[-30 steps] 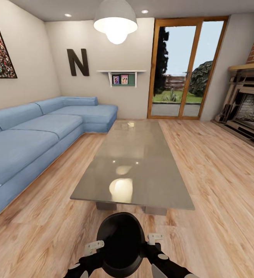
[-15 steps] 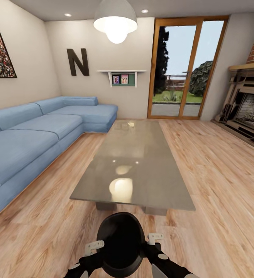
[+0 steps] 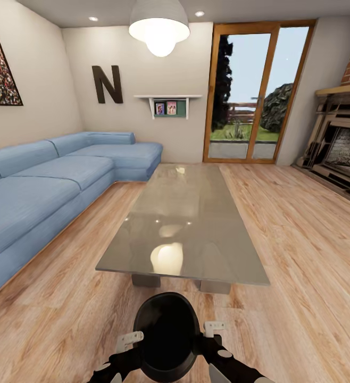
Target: Place each of the two pumpkins and all three candles from the living room inside a cabinet in the living room (use any cabinet), then make sure every cabinet is closed, and position the cauldron so it is next to a table in the living room.
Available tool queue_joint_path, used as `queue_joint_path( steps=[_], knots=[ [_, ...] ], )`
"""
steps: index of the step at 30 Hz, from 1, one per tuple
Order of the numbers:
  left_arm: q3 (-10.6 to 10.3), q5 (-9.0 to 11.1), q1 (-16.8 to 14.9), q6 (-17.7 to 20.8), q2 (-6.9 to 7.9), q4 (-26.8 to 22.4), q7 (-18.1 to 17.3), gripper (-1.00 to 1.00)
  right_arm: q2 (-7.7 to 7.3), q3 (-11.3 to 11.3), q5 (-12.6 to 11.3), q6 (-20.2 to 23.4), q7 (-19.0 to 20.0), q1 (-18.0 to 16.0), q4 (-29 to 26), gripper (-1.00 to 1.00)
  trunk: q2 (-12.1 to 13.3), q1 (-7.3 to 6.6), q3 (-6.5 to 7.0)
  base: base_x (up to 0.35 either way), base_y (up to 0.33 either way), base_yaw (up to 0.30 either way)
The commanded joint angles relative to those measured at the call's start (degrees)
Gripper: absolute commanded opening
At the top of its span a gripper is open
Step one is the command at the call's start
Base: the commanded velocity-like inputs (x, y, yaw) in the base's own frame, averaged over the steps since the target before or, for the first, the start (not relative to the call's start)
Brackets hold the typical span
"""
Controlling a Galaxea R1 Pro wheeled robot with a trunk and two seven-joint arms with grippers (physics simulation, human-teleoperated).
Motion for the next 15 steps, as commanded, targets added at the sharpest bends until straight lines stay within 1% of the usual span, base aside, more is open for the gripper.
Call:
queue_joint_path(
  steps=[1,7,11,15],
  knots=[
    [0.98,0.24,-0.01,0.18,0.28,-0.06,0.47,-1.00,-0.01,-0.98,0.39,-1.01,-0.02,-0.09,-0.39,-1.00,-0.03,-0.02,-0.05,0.000,0.000,0.000],
    [0.98,0.26,0.02,0.18,0.28,-0.06,0.39,-1.00,-0.01,-0.98,0.34,-1.00,-0.02,-0.10,-0.38,-1.00,-0.03,-0.02,-0.05,0.003,0.000,0.000],
    [0.98,0.21,0.01,0.18,0.28,-0.08,0.42,-1.00,-0.01,-0.98,0.30,-1.00,-0.02,-0.10,-0.37,-1.00,-0.03,-0.02,-0.05,0.157,0.000,0.000],
    [0.98,0.20,-0.02,0.18,0.28,-0.06,0.40,-1.00,-0.01,-0.98,0.30,-1.00,-0.02,-0.10,-0.35,-1.00,-0.03,-0.02,-0.05,0.051,0.000,0.000]
  ],
)
